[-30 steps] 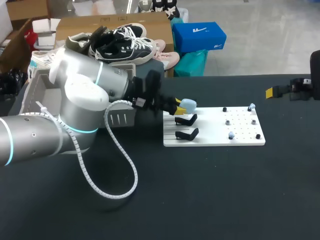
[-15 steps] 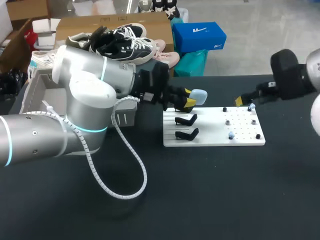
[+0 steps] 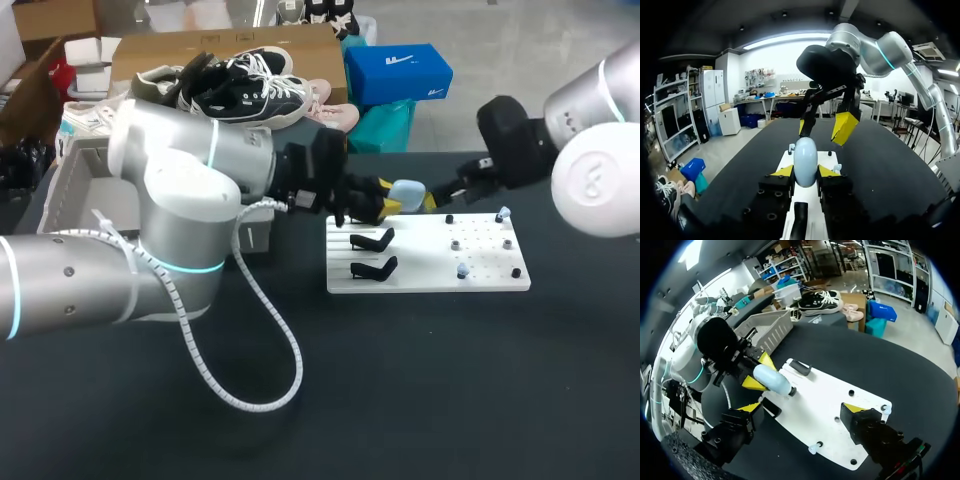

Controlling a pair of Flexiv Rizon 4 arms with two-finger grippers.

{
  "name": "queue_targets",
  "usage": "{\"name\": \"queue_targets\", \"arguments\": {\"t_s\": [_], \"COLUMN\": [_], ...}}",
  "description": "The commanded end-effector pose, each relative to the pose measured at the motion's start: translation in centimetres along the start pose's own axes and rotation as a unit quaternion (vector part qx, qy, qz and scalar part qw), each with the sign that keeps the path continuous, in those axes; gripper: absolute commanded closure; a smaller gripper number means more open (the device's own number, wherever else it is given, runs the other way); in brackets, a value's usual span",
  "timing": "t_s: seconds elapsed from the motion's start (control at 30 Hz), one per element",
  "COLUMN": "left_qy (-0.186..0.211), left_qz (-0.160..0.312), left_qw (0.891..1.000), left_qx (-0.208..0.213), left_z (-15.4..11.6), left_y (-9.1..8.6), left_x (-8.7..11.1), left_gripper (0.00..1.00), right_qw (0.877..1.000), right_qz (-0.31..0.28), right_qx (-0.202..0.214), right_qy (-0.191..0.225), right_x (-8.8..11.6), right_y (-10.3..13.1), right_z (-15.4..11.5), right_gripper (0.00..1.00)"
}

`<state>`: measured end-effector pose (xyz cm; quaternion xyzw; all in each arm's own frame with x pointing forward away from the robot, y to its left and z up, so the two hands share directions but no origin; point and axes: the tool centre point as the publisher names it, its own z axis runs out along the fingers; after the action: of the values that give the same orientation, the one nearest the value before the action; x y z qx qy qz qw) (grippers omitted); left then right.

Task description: Pick up each earbud case from the left stands, insert the matching earbuds, close the lid, and place the case in the box.

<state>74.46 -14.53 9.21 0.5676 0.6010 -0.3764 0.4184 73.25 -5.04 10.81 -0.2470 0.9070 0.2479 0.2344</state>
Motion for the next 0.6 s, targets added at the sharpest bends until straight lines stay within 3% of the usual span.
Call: {"name": "queue_targets", "arguments": {"t_s": [0.03, 0.33, 0.6], "left_qy": [0.000, -0.003, -0.009], "left_qz": [0.002, -0.001, -0.011], "left_qw": [1.000, 1.000, 1.000], "left_qx": [0.001, 0.013, 0.016], "left_z": [0.3, 0.3, 0.2], "left_y": [-0.2, -0.4, -0.7], "left_x": [0.0, 0.1, 0.8], "left_gripper": [1.00, 1.00, 1.00], "right_qw": [1.000, 0.999, 1.000], "right_qz": [-0.003, -0.011, -0.019], "right_qx": [-0.029, -0.032, -0.015], "right_qy": [0.006, 0.001, -0.018], "right_x": [-1.2, -2.1, -2.9], "right_y": [-0.1, 0.1, -0.2], "right_z": [1.2, 1.1, -0.5], "right_gripper": [0.00, 0.00, 0.00]}}
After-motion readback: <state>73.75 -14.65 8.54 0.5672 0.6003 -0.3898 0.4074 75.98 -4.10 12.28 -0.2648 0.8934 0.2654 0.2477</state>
